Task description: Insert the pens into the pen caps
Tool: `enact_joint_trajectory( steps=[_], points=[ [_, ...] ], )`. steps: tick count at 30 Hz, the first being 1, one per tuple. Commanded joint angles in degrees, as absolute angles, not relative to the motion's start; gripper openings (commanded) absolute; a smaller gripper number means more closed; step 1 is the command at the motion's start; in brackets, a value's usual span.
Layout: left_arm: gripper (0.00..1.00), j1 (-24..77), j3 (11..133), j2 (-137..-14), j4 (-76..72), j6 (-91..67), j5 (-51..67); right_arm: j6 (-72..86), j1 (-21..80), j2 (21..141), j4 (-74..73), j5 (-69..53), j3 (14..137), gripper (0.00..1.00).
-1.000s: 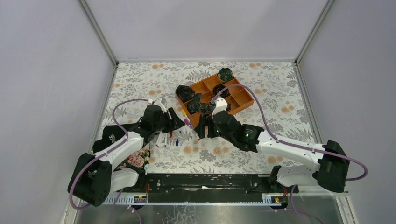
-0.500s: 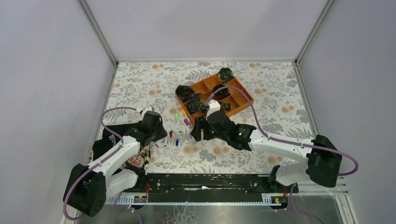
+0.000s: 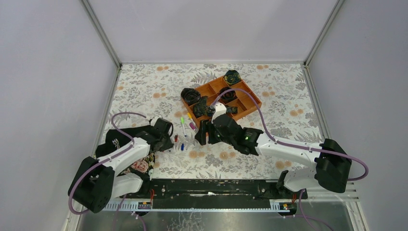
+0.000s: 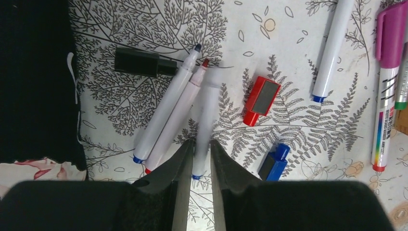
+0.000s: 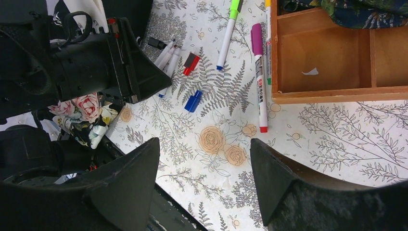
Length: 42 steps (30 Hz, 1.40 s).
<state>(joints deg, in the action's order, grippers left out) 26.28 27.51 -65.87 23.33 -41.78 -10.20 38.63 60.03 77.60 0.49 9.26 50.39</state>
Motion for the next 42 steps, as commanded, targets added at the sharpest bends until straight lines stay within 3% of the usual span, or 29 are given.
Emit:
enact_joint_trajectory(
  steps=[1,7,14,22,30,36,39,42],
  points=[
    [0.17,27.90,29.36,-68.40,23.95,-41.32,-13.28,39.53,59.77,77.08,2.82,8.71,50.96,0.74],
    [0.00,29.33,29.23,-70.18,23.99,-42.22,-13.73,39.90,59.77,77.01,3.06,8.75,50.70,0.74],
    [0.00,35.46,29.68,-60.54,20.89,-37.47,-11.59,41.01,59.07,76.31,4.42,6.33,50.69,0.75],
    [0.00,39.28,26.40,-44.46,6.01,-32.51,10.75,45.25,52.82,74.91,11.26,-5.60,49.05,0.80],
    [0.00,39.45,24.75,-41.30,-0.22,-34.21,21.51,45.90,52.25,77.06,13.16,-12.82,51.93,0.78],
    [0.00,39.74,23.80,-40.64,-3.87,-35.86,22.65,46.55,52.21,78.34,12.74,-12.05,51.71,0.67],
    [0.00,39.73,23.43,-40.58,-4.91,-36.39,23.05,46.56,52.23,78.23,12.42,-11.57,51.42,0.49],
    [0.00,39.78,23.09,-40.86,-5.56,-36.80,23.18,46.64,52.24,78.07,12.06,-11.54,51.40,0.19]
  ],
)
